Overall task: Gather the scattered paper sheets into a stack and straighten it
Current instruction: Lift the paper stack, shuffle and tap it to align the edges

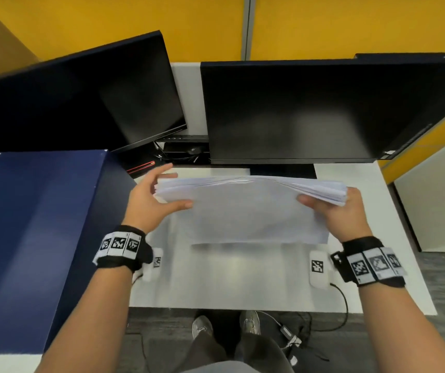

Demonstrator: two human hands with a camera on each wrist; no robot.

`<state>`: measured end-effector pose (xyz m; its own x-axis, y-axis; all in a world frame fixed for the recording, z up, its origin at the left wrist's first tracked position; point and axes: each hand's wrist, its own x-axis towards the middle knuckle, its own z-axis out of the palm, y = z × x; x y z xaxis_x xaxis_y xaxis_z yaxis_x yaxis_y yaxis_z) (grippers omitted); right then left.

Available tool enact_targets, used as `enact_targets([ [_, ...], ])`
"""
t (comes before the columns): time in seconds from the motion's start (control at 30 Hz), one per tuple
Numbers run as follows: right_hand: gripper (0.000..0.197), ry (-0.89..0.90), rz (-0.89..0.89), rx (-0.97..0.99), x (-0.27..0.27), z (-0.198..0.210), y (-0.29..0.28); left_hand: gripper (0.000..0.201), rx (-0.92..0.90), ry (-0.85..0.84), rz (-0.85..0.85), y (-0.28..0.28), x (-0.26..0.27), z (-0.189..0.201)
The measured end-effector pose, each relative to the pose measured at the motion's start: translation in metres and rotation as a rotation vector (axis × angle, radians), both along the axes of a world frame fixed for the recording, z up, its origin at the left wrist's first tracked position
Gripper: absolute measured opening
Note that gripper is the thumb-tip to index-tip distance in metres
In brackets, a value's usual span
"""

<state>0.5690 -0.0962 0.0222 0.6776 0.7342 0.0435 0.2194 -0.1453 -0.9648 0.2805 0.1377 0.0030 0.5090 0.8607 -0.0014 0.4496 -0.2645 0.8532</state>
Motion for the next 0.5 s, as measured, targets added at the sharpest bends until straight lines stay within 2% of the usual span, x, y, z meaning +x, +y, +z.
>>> enact_targets([
  [0.07, 0.031, 0.036, -0.006, -0.001, 0.002, -0.005, -0.004, 0.087, -0.207, -0.163, -0.025, -0.008, 0.006, -0.016],
  [0.13, 0.03, 0.056, -0.027, -0.008, 0.005, -0.014, -0.005, 0.063, -0.302, -0.188, -0.03, -0.016, 0.019, -0.022],
  [0.2, 0.028, 0.08, -0.096, -0.002, 0.006, -0.025, -0.004, 0.039, -0.29, -0.187, 0.046, -0.025, 0.034, -0.022],
  [0.33, 0.018, 0.077, -0.234, 0.043, -0.002, -0.05, -0.002, 0.021, -0.183, -0.307, 0.178, -0.049, 0.056, -0.031],
  [0.4, 0.017, 0.087, -0.28, 0.057, -0.004, -0.064, -0.004, 0.022, -0.169, -0.303, 0.169, -0.056, 0.059, -0.041],
  [0.5, 0.033, 0.109, -0.206, -0.025, -0.001, -0.088, -0.013, 0.048, -0.225, -0.188, 0.11, -0.051, 0.053, -0.061],
])
